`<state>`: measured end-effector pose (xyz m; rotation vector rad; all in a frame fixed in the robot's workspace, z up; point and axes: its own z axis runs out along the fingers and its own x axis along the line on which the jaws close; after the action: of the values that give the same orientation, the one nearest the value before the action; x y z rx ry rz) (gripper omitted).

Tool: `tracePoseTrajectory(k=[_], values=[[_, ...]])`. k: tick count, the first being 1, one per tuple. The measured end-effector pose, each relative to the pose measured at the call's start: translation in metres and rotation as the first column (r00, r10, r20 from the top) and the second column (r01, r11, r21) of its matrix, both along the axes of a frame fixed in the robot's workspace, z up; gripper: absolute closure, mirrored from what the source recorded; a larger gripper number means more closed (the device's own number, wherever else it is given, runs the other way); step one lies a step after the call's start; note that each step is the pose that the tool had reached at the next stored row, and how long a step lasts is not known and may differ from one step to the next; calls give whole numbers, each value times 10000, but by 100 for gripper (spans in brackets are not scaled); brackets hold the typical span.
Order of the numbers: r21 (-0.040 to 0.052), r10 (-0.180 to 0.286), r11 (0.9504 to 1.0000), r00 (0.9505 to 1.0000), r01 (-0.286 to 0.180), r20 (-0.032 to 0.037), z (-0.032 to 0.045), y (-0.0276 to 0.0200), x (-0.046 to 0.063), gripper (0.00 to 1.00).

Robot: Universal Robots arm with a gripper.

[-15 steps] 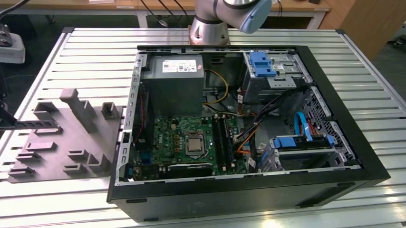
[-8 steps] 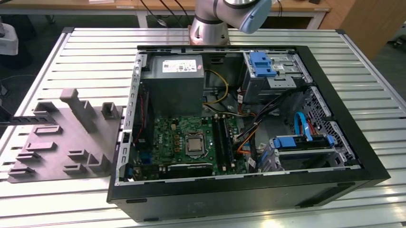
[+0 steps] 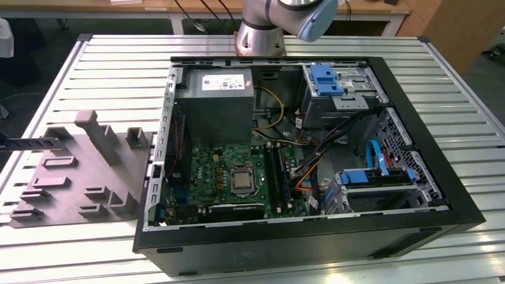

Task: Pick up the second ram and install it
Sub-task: 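Pick up the second ram and move it above second insertion slot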

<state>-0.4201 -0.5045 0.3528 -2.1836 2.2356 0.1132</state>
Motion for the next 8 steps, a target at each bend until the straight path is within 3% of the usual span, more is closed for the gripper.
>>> tracePoseTrajectory(k=[8], values=[[26, 0, 10000, 10000, 0, 1, 164, 0, 0, 89]])
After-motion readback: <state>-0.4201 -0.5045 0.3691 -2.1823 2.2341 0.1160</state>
